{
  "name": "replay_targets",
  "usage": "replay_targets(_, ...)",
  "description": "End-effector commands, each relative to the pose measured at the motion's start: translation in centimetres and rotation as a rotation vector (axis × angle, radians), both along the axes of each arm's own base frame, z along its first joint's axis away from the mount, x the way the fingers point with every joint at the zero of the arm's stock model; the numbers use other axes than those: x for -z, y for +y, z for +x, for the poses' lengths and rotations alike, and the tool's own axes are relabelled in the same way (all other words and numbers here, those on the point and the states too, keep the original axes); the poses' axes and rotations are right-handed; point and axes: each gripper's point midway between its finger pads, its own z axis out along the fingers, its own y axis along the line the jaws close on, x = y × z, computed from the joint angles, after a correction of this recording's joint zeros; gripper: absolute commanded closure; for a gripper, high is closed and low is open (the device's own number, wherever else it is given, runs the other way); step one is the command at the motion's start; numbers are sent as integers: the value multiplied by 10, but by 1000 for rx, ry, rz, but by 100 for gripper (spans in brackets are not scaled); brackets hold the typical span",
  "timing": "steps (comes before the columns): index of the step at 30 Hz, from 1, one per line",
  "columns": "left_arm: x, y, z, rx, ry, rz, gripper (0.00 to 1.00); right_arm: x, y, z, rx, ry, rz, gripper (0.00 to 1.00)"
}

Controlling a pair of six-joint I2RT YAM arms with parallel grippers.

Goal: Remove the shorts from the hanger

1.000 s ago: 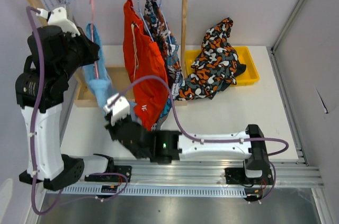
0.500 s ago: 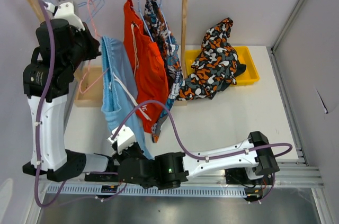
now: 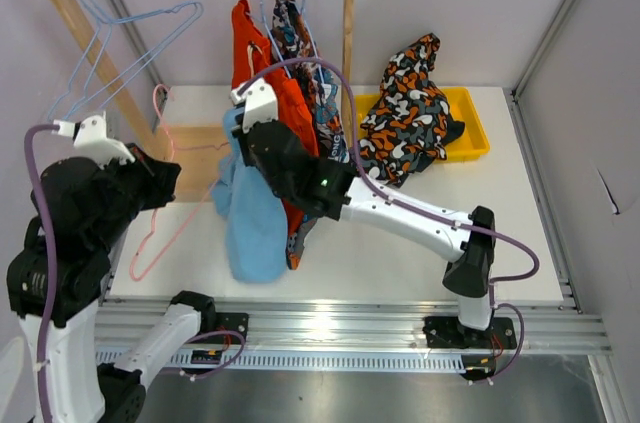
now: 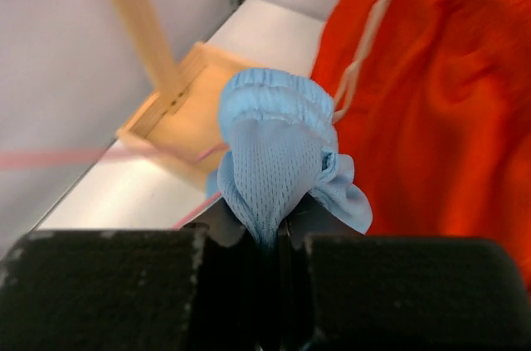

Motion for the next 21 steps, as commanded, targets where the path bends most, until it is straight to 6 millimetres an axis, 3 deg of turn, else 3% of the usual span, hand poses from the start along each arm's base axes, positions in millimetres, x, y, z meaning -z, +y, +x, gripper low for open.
replay_targets(1, -2, 4, -6, -25, -25, -22, 100, -15, -1, -13, -56, 1, -5, 100)
replay_targets(3, -8, 10, -6, -50, -56, -5, 100, -6, -18, -36, -82, 38, 14, 100)
replay_targets(4, -13, 11, -6, -58, -68, -4, 100, -14, -23, -49, -93, 24, 49, 100)
replay_targets(5, -17, 13, -4, -66, -75, 0, 100, -14, -42, -79, -101, 11, 42, 100)
replay_targets(6, -19, 15, -3, -76, -80, 11, 100, -17, -51, -97, -112, -5, 44, 100)
replay_targets(7, -23, 15, -1, -79, -92, 13, 100, -27, -60, -114, -121, -29, 63, 100)
replay_targets(8, -23, 16, 3, -86, -89, 19, 100, -45, -82, -144, -135, -66, 68, 100)
replay_targets(10, -26, 16, 7, -86, -99, 21, 100, -68, -104, -171, -158, -108, 65, 100)
replay_targets(11, -27, 15, 8, -84, -107, 21, 100, -99, -123, -193, -201, -125, 118, 100)
replay_targets(16, -45, 16, 34, -102, -164, 48, 100, -180, -201, -198, -117, -237, 112, 100)
replay_targets(18, -63, 12, 43, -89, -207, 49, 100, -211, -225, -187, -58, -255, 153, 100)
replay_targets(19, -73, 7, 54, -71, -219, 49, 100, -215, -236, -179, -20, -308, 72, 100)
replay_targets(20, -79, 4, 62, -63, -234, 57, 100, -231, -248, -171, 12, -309, 107, 100)
replay_targets(21, -82, 2, 69, -59, -232, 63, 100, -233, -251, -161, 52, -329, 69, 100)
